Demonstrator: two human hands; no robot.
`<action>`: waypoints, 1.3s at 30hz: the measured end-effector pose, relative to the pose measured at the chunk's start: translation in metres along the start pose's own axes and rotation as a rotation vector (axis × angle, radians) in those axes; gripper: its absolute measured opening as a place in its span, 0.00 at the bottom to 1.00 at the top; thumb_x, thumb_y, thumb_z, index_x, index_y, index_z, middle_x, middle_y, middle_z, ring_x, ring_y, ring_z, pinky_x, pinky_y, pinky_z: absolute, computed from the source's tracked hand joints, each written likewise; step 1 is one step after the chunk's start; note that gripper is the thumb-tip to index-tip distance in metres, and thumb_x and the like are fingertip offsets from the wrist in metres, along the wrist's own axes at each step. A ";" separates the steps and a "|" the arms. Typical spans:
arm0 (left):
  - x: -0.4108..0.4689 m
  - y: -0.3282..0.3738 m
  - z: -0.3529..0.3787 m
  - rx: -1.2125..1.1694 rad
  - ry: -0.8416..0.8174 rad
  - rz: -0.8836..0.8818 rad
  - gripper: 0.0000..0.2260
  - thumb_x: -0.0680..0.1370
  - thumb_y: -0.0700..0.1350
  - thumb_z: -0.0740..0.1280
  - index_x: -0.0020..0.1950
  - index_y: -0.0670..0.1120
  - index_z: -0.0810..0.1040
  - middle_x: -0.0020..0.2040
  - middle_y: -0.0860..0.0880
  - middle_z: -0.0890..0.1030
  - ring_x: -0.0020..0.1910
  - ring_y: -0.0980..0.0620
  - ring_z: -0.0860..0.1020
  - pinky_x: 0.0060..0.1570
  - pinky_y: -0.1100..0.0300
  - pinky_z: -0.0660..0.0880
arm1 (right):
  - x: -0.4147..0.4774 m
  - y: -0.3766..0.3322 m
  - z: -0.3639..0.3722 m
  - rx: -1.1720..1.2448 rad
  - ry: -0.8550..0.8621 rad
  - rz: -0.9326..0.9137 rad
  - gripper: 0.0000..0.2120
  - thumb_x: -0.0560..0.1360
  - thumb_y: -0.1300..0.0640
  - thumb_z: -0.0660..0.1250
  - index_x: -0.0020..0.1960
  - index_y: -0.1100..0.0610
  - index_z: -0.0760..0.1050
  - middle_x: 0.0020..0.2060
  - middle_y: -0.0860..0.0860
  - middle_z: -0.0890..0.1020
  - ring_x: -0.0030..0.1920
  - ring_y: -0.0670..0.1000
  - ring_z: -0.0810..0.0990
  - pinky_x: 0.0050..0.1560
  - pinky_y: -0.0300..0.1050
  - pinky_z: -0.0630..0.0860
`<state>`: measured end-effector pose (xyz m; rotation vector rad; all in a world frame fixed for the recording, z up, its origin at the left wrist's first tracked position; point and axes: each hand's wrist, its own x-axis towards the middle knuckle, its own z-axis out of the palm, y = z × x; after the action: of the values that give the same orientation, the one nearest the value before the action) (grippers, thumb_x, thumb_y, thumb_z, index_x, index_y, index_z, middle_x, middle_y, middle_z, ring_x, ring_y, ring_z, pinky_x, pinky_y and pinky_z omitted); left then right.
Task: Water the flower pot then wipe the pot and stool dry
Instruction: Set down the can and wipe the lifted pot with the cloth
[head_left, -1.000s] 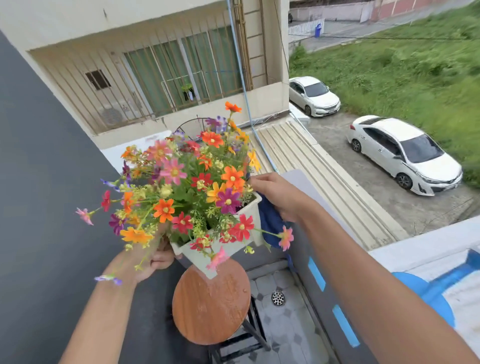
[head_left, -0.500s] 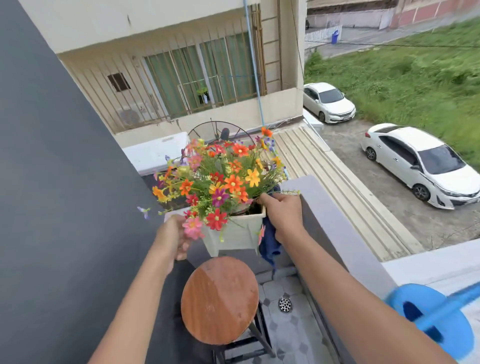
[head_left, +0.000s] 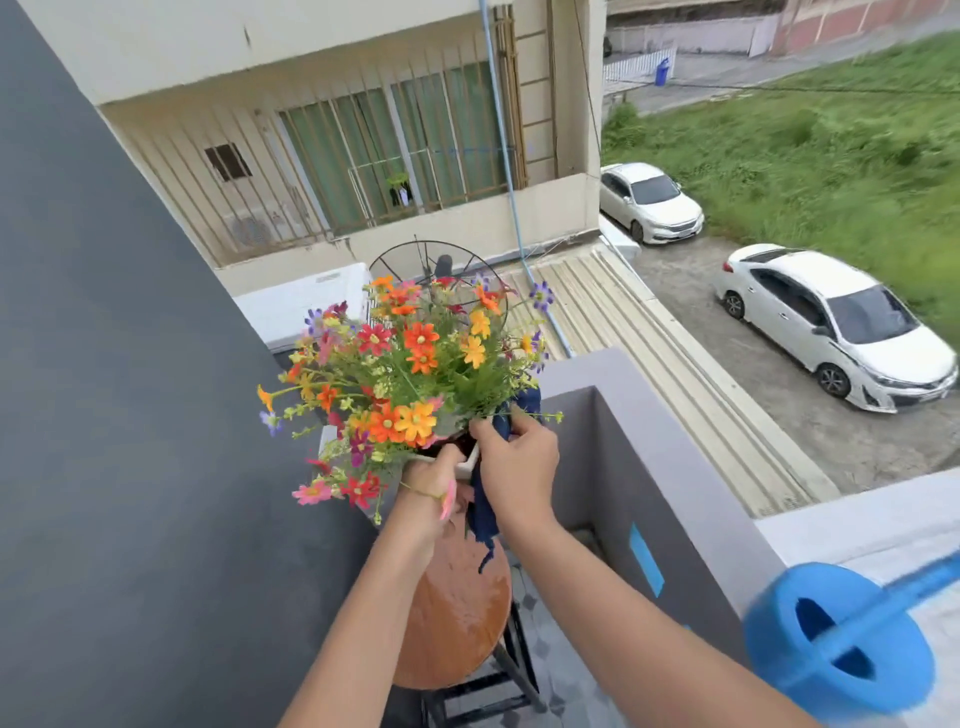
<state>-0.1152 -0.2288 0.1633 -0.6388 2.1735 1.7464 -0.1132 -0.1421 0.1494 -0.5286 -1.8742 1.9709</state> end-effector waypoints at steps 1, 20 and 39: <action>-0.001 0.002 -0.004 0.002 -0.004 -0.005 0.10 0.77 0.46 0.60 0.38 0.42 0.70 0.25 0.46 0.73 0.17 0.54 0.64 0.22 0.69 0.57 | -0.002 0.001 0.002 -0.010 -0.019 -0.028 0.17 0.73 0.58 0.70 0.31 0.54 0.64 0.26 0.49 0.67 0.28 0.47 0.62 0.29 0.40 0.59; -0.002 0.003 -0.039 -0.473 -0.191 0.016 0.06 0.77 0.43 0.61 0.40 0.44 0.69 0.28 0.48 0.72 0.20 0.56 0.62 0.17 0.65 0.56 | 0.017 0.037 -0.018 -0.290 -0.170 -0.295 0.09 0.81 0.65 0.59 0.56 0.61 0.77 0.46 0.54 0.75 0.46 0.48 0.71 0.45 0.36 0.63; -0.022 -0.005 -0.032 -0.197 -0.165 0.132 0.11 0.79 0.45 0.60 0.38 0.42 0.71 0.25 0.48 0.73 0.19 0.57 0.60 0.20 0.64 0.53 | 0.065 -0.015 -0.014 -0.032 -0.090 -0.104 0.15 0.80 0.60 0.60 0.35 0.56 0.66 0.27 0.48 0.67 0.30 0.49 0.62 0.34 0.46 0.61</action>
<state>-0.0917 -0.2576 0.1770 -0.3850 1.9892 2.0219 -0.1615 -0.0963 0.1627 -0.3488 -1.9491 1.9299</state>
